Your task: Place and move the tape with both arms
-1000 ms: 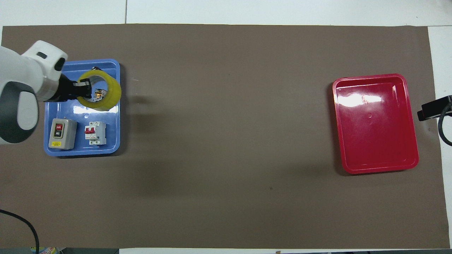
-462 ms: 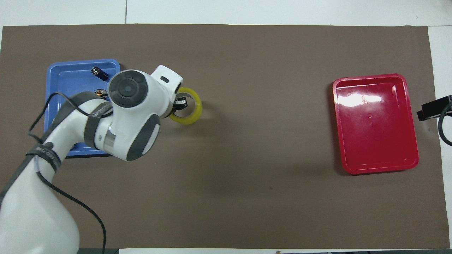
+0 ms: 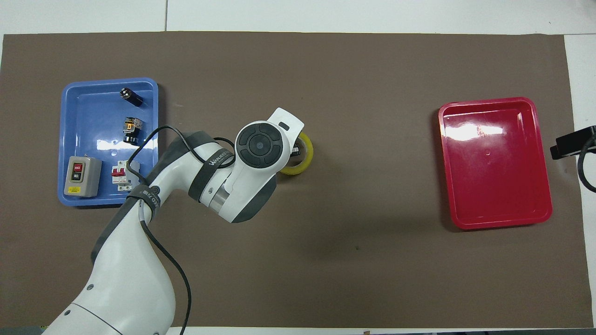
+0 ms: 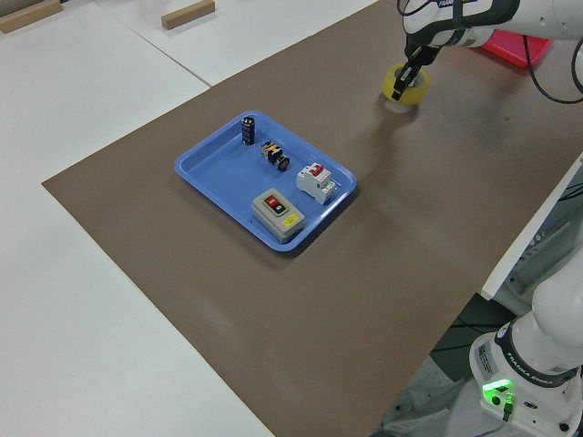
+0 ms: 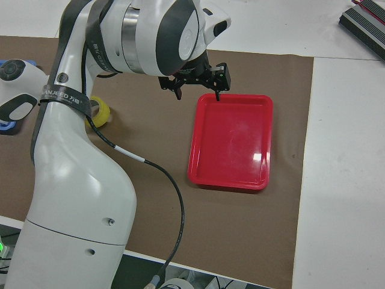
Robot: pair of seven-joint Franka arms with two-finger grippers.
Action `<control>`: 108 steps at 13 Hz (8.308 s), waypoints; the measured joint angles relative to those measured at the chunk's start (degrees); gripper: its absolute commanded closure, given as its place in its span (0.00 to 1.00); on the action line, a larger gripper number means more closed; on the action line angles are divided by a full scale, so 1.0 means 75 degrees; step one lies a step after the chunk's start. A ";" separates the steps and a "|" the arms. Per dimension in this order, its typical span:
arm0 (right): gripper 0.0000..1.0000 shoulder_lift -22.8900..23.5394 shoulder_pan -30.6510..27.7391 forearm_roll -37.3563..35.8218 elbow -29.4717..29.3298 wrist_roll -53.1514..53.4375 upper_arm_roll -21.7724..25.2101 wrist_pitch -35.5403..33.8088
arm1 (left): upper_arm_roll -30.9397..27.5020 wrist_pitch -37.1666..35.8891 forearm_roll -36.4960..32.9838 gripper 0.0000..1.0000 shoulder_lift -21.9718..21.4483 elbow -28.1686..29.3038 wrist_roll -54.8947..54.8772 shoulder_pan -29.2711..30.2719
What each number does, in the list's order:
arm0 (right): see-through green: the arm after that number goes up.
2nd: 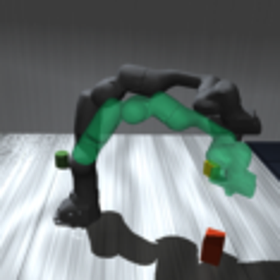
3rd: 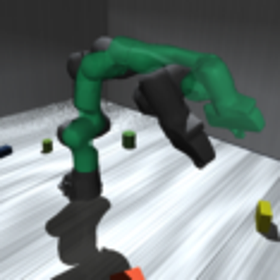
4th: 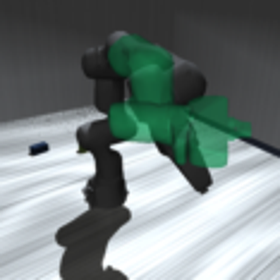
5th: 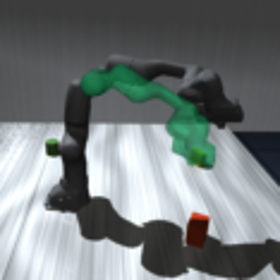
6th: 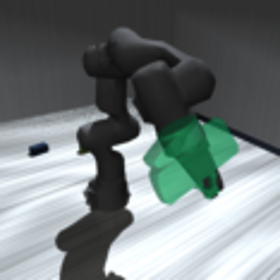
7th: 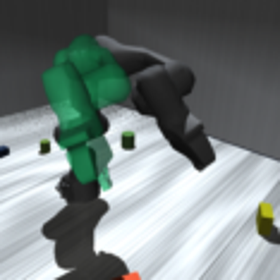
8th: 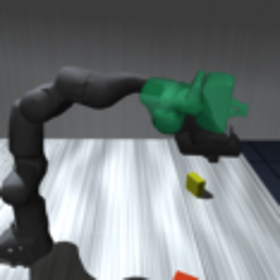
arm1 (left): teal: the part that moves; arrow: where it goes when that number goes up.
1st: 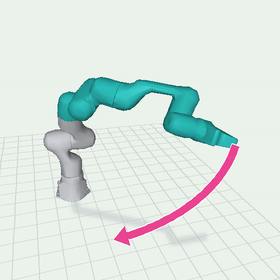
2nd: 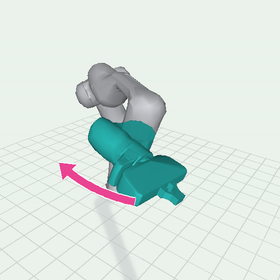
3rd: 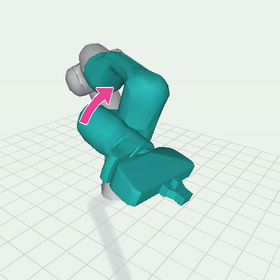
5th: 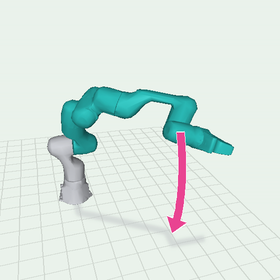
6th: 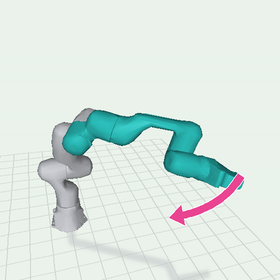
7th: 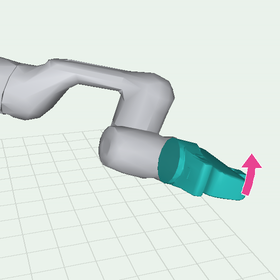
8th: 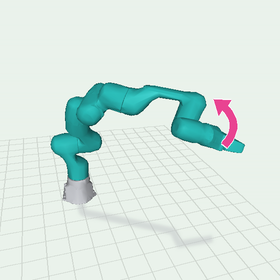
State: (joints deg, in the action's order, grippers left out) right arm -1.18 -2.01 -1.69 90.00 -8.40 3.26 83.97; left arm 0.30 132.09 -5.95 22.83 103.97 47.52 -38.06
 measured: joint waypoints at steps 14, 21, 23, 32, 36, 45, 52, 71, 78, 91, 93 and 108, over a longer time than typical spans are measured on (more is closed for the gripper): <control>0.00 0.0000 0.0015 0.0002 0.0011 0.0000 -0.0093 0.0000 | -0.0119 -0.0358 -0.0012 0.00 -0.0973 0.0259 -0.0238 0.0446; 0.00 0.0015 0.0397 0.0195 0.0242 0.0371 -0.0364 0.0645 | -0.0189 -0.2492 0.0669 0.00 -0.2742 0.0409 -0.4055 0.2891; 0.00 0.0183 0.1174 0.0373 0.0653 0.1212 -0.0427 0.1432 | -0.0228 -0.3095 0.0780 0.00 -0.3135 0.0125 -0.4575 0.3646; 0.00 0.3157 0.4213 0.0435 0.0947 0.5566 -0.0481 0.5686 | -0.0249 -0.5951 0.1020 0.00 -0.3021 -0.2115 -0.6197 0.4829; 0.00 0.3467 0.4562 0.0334 0.0888 0.5889 -0.0468 0.5843 | -0.0235 -0.6211 0.1068 0.00 -0.3029 -0.2099 -0.6361 0.5009; 0.25 0.3728 0.4686 0.0061 0.1356 0.5889 -0.0456 0.6538 | -0.0101 -0.6263 0.1022 0.00 -0.3059 -0.2011 -0.6374 0.4730; 1.00 0.3728 0.4677 0.0039 0.1406 0.5889 -0.0428 0.6543 | -0.0103 -0.6258 0.0780 0.00 -0.3067 -0.2046 -0.6467 0.4730; 1.00 0.1864 -0.0560 -0.0183 0.2625 -0.1890 -0.0256 0.4829 | -0.0127 -0.6237 0.0860 0.00 -0.3070 -0.2011 -0.6467 0.4750; 1.00 0.1940 -0.1277 -0.0181 0.3610 -0.2255 -0.0272 0.6245 | -0.0127 -0.6237 0.0860 0.00 -0.3070 -0.2011 -0.6467 0.4750; 0.00 0.1554 -0.1438 -0.0147 0.2307 -0.2255 -0.0809 0.4418 | -0.0127 -0.6237 0.0860 0.00 -0.3070 -0.2011 -0.6467 0.4750; 0.00 0.1254 -0.1388 -0.0147 0.1461 -0.2195 -0.0929 0.3091 | -0.0128 -0.6237 0.0860 0.00 -0.3070 -0.2011 -0.6467 0.4750; 0.00 0.0401 -0.1073 0.0076 -0.0497 -0.0640 -0.1228 -0.0735 | -0.0128 -0.6237 0.0860 0.00 -0.3070 -0.2011 -0.6466 0.4750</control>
State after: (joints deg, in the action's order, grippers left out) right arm 1.83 -10.06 -1.12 86.27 -13.20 -5.95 78.46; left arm -0.65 85.32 0.51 -0.19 88.89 -0.98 -2.44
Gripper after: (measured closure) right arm 0.000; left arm 0.000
